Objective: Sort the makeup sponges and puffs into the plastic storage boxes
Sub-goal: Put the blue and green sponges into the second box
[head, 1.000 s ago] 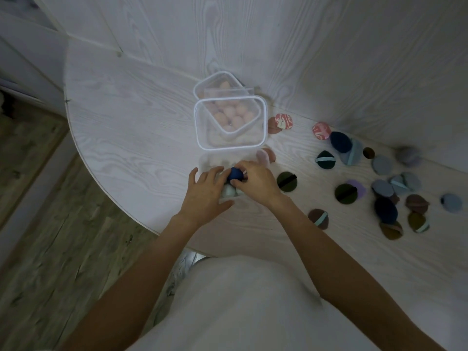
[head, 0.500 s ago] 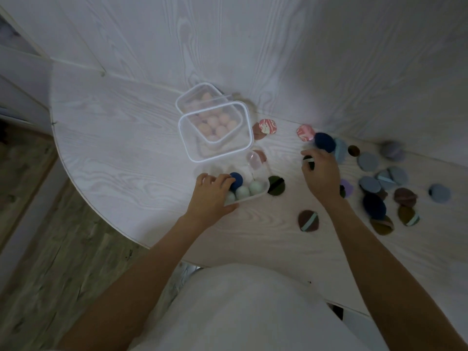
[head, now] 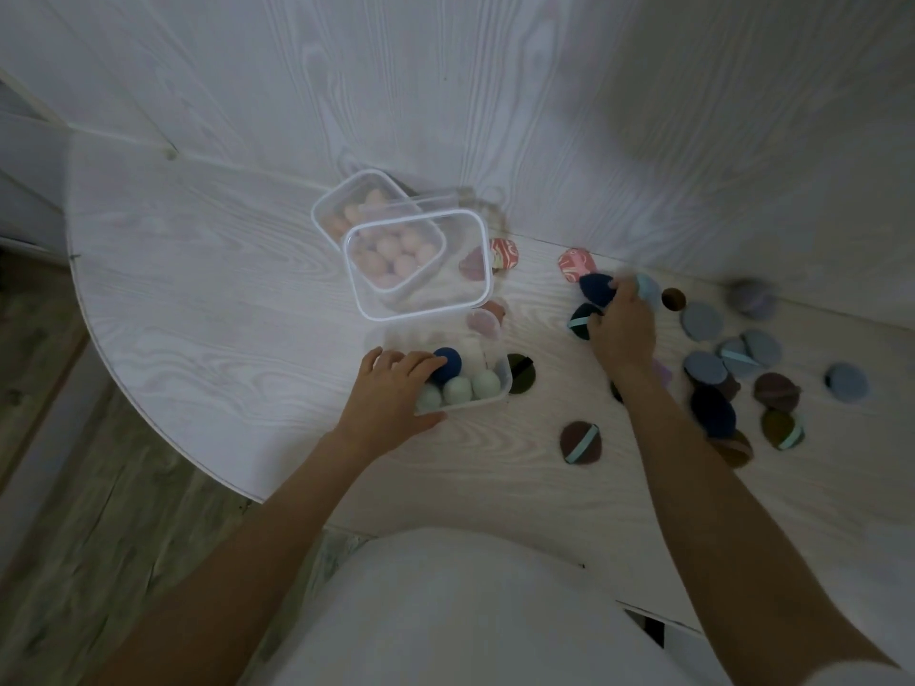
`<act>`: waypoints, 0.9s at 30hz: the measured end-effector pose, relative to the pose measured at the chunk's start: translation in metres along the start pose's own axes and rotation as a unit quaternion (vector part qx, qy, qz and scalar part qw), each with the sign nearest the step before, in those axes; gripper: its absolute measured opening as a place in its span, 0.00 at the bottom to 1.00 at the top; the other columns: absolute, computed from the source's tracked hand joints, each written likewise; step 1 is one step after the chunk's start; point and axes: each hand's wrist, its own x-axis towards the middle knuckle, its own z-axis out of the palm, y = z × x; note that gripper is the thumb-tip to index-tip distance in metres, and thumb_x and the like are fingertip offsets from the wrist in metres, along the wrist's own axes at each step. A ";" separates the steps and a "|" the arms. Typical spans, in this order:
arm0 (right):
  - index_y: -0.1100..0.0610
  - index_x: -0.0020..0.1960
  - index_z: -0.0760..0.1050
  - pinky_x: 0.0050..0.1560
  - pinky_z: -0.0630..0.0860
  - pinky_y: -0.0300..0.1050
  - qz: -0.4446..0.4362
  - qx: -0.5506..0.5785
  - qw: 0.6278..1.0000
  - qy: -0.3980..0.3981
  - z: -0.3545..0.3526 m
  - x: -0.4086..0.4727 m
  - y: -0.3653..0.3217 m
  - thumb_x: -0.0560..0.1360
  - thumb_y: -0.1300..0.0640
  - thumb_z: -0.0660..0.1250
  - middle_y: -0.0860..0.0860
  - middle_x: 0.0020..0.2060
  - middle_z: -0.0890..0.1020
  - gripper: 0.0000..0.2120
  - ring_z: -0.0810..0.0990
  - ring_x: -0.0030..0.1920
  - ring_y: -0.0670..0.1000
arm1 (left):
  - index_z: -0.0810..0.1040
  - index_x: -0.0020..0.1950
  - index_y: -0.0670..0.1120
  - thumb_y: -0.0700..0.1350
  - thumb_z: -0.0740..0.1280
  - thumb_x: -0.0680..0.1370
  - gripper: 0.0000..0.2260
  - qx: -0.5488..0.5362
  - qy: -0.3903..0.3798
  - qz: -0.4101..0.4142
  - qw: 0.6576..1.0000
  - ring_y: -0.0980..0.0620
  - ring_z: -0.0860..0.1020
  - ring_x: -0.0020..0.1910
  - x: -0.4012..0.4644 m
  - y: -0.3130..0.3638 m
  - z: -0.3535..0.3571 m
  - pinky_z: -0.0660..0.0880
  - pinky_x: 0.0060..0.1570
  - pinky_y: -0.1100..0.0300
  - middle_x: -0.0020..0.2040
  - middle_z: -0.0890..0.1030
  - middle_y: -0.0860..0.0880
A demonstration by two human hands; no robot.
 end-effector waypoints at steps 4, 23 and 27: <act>0.64 0.58 0.73 0.55 0.73 0.56 -0.022 -0.019 0.997 0.065 0.004 -0.022 0.011 0.74 0.59 0.66 0.63 0.55 0.74 0.15 0.73 0.54 0.60 | 0.75 0.62 0.47 0.57 0.76 0.64 0.30 -0.003 0.000 0.003 1.000 0.42 0.78 0.49 -0.002 -0.001 0.001 0.71 0.57 0.44 0.58 0.79 0.48; 0.64 0.52 0.74 0.52 0.70 0.49 -0.096 -0.034 0.994 0.031 -0.006 -0.012 0.015 0.71 0.60 0.70 0.61 0.52 0.77 0.13 0.74 0.53 0.59 | 0.78 0.59 0.41 0.51 0.78 0.63 0.28 -0.035 0.040 0.023 0.998 0.42 0.77 0.51 -0.006 0.001 0.005 0.74 0.55 0.50 0.54 0.81 0.44; 0.63 0.48 0.72 0.44 0.68 0.49 -0.068 -0.046 0.996 0.025 -0.004 -0.004 0.008 0.70 0.56 0.72 0.59 0.43 0.78 0.14 0.75 0.43 0.58 | 0.78 0.59 0.42 0.52 0.78 0.63 0.28 -0.039 0.041 0.017 0.998 0.42 0.77 0.51 -0.005 0.001 0.005 0.75 0.54 0.49 0.54 0.81 0.45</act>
